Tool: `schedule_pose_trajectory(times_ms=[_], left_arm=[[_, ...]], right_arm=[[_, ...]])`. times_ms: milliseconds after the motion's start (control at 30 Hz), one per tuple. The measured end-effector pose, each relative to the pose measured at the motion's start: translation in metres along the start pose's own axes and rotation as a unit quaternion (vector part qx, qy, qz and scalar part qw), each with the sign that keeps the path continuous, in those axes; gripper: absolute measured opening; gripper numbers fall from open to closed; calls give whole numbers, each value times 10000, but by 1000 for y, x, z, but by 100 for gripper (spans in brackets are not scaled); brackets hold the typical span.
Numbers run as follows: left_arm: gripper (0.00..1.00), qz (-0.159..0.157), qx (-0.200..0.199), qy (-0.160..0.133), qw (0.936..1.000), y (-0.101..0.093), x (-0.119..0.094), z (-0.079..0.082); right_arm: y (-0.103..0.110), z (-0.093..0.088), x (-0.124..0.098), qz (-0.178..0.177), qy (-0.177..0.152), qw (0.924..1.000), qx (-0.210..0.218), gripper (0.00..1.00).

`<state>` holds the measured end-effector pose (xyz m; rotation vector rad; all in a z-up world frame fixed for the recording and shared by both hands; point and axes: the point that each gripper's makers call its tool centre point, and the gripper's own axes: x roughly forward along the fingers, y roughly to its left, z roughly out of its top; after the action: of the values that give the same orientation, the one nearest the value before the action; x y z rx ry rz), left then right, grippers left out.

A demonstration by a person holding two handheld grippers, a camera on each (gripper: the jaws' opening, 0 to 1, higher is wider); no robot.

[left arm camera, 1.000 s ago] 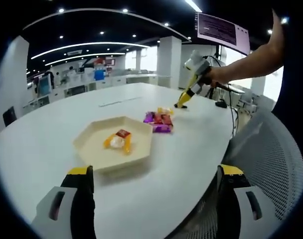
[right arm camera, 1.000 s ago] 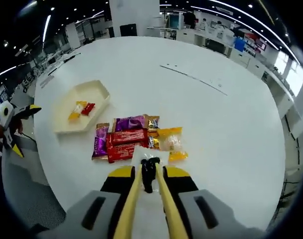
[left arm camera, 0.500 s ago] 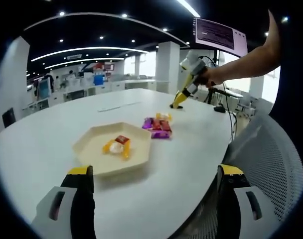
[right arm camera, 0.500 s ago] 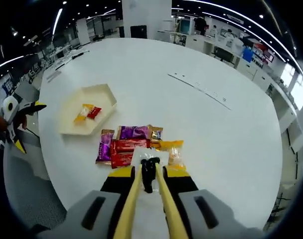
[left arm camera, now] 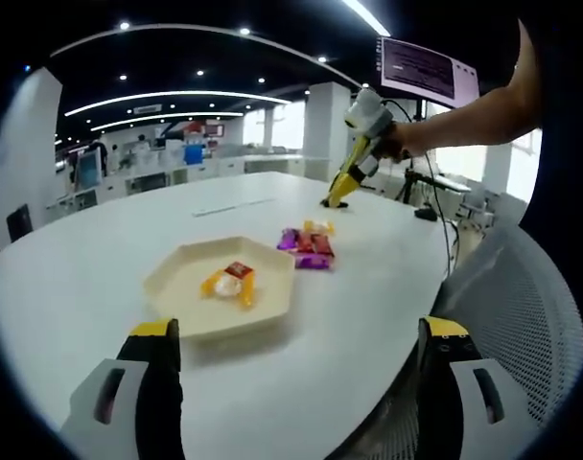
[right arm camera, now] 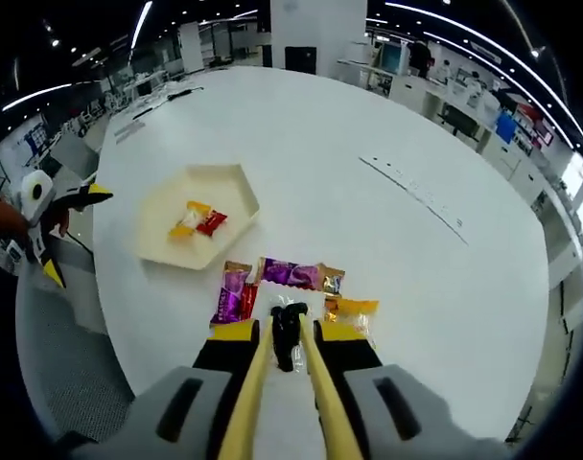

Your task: Place the target food into the container with the food tongs after gripping and lifting it, then release it inside without dropping or visibly crushing the food.

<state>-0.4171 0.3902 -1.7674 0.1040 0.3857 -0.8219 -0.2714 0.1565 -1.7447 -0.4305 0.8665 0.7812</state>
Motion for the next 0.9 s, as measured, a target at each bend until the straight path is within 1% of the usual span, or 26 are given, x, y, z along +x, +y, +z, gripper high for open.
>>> schedule_pose_trajectory(times_ms=[133,200,333,533,700,767,800,833,900], left_arm=[[99,-9,48,2,10000,-1,0,0],[99,-2,109,25,9999,-2,0,1],[99,67,78,-1,9999,2,-1,1],[99,77,52,-28,10000,2,-2,2],[99,64,58,-22,10000,2,-1,1],[99,29,72,-25,10000,0,-1,2],[99,-26,167,12,9999,-3,0,1],[99,-50,181,25,9998,-4,1,1],[99,-40,158,39,9999,-3,0,0]], right_arm=[[7,18,2,74,-30,9998,-199,21],[11,25,3,94,-20,9991,-417,21],[18,38,5,162,-51,9986,-504,21],[30,56,9,265,-71,9973,-677,21],[47,82,16,403,-128,9947,-933,21],[52,89,18,432,-160,9938,-1014,21],[55,93,19,469,-174,9933,-1041,21],[57,96,20,494,-182,9928,-1074,21],[64,104,22,541,-204,9917,-1147,21]])
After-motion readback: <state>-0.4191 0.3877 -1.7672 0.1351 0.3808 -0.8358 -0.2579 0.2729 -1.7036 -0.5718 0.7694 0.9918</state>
